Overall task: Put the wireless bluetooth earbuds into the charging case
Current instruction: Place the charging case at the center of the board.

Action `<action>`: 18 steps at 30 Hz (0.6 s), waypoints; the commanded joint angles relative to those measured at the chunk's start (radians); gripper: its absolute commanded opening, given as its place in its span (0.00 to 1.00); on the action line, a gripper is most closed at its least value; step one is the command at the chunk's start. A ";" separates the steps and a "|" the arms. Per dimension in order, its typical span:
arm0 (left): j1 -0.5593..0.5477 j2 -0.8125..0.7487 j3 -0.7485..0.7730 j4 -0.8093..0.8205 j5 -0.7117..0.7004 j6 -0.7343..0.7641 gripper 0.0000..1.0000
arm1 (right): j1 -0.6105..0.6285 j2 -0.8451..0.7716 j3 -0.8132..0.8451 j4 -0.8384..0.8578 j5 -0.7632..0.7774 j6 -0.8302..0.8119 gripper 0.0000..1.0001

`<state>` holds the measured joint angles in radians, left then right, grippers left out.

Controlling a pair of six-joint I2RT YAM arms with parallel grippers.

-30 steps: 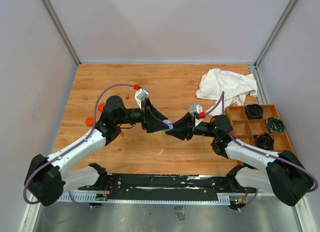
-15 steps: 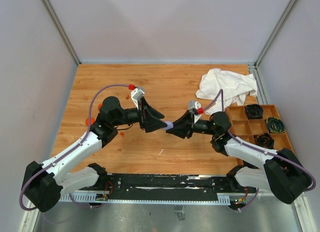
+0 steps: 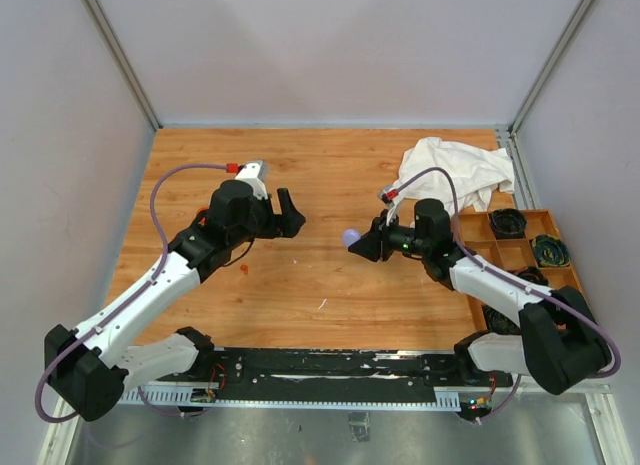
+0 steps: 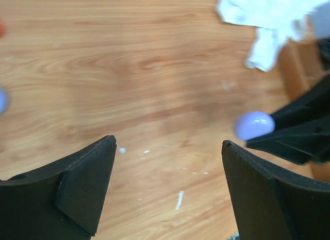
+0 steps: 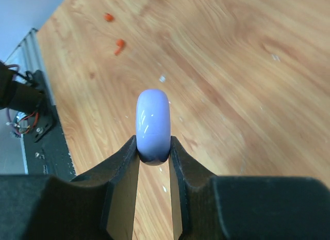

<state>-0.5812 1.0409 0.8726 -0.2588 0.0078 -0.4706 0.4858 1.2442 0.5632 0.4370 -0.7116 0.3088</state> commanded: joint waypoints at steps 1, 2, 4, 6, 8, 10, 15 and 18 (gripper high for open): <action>0.026 0.031 0.070 -0.243 -0.289 0.017 0.90 | -0.077 0.050 0.046 -0.174 0.050 0.031 0.05; 0.034 0.035 0.082 -0.269 -0.308 0.022 0.90 | -0.092 0.072 0.053 -0.203 0.057 0.035 0.06; 0.055 0.030 0.097 -0.299 -0.343 0.040 0.91 | -0.124 0.106 0.067 -0.241 0.070 0.043 0.06; 0.077 0.019 0.103 -0.304 -0.377 0.059 0.92 | -0.153 0.145 0.078 -0.267 0.079 0.054 0.05; 0.098 0.012 0.105 -0.303 -0.411 0.080 0.92 | -0.178 0.180 0.086 -0.283 0.079 0.065 0.05; 0.110 0.011 0.096 -0.292 -0.460 0.092 0.93 | -0.200 0.215 0.092 -0.290 0.084 0.074 0.05; 0.145 0.027 0.036 -0.248 -0.493 0.093 0.94 | -0.241 0.306 0.129 -0.322 0.085 0.088 0.07; 0.175 0.039 0.016 -0.238 -0.482 0.092 0.94 | -0.253 0.341 0.137 -0.329 0.098 0.088 0.08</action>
<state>-0.4438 1.0706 0.9180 -0.5190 -0.4332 -0.3893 0.2596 1.5532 0.6636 0.1421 -0.6300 0.3809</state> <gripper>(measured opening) 0.937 0.271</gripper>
